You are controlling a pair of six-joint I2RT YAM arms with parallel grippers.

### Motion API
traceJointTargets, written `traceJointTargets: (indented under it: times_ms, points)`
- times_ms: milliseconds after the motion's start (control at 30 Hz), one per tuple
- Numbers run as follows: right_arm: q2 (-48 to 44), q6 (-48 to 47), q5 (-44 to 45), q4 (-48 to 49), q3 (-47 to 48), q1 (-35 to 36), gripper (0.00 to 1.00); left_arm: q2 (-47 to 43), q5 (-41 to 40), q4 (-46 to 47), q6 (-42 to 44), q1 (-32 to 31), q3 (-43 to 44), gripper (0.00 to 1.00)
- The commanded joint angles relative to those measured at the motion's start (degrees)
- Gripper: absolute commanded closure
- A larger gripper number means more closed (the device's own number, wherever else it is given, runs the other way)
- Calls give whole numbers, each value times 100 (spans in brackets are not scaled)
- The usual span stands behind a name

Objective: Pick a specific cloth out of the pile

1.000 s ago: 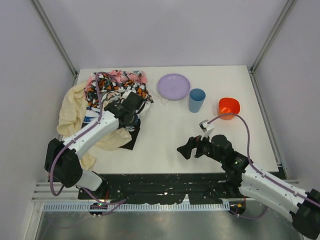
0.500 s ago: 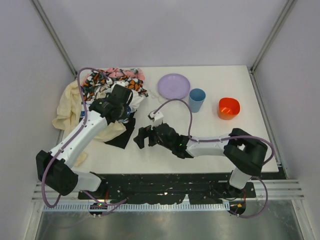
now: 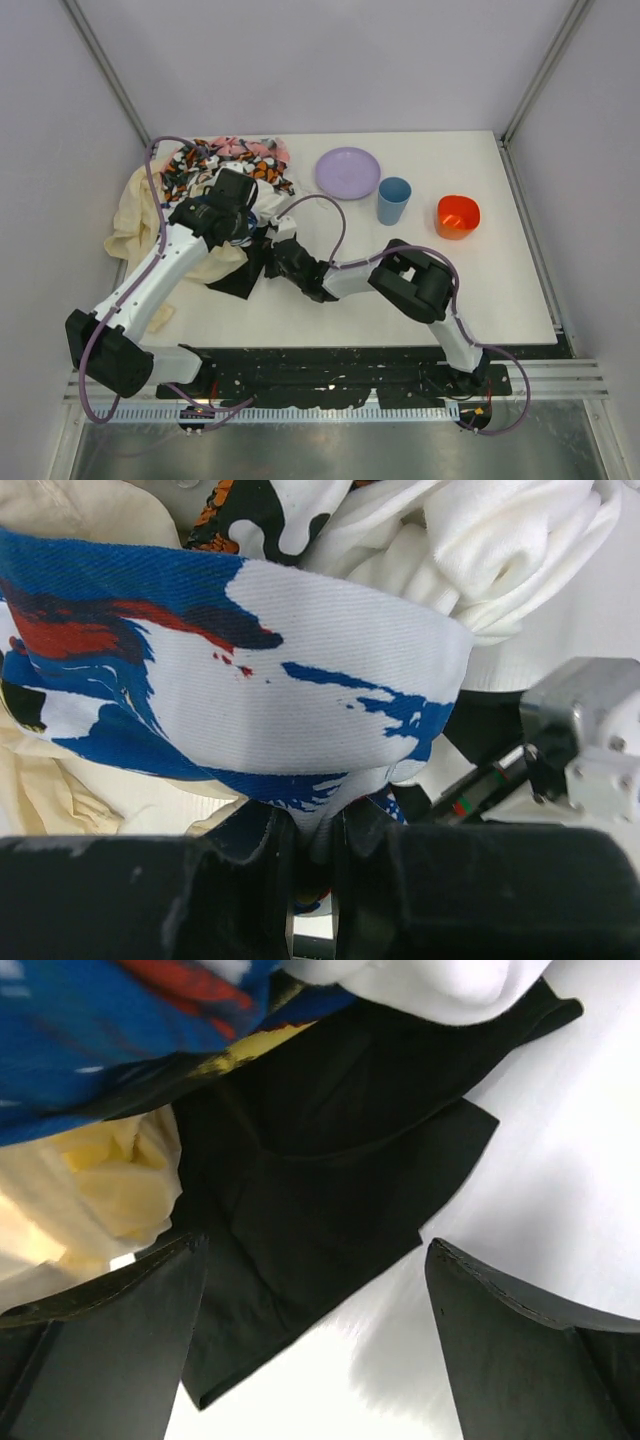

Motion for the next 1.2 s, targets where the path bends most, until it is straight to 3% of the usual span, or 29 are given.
traceJointTargets:
  times_ms: [0, 400, 600, 700, 900, 1100, 1167]
  points:
    - [382, 622, -32, 296, 557, -114, 8, -324, -40, 253, 68, 51, 336, 88]
    - [1375, 1143, -939, 296, 1402, -79, 25, -499, 56, 455, 68, 60, 20, 88]
    - [1533, 1204, -851, 217, 1569, -70, 66, -491, 65, 464, 68, 51, 38, 89]
    - [1525, 1213, -930, 401, 1491, -79, 94, -491, -75, 447, 68, 68, -76, 88]
    - [305, 433, -1290, 1016, 228, -70, 94, -447, -225, 613, -125, 323, -621, 88]
    - [-1479, -88, -2713, 999, -794, -70, 95, -140, 91, 1140, -257, 543, -1008, 88]
    - [-2312, -246, -3178, 519, -944, -62, 95, -34, 162, 1264, -257, 595, -1131, 88]
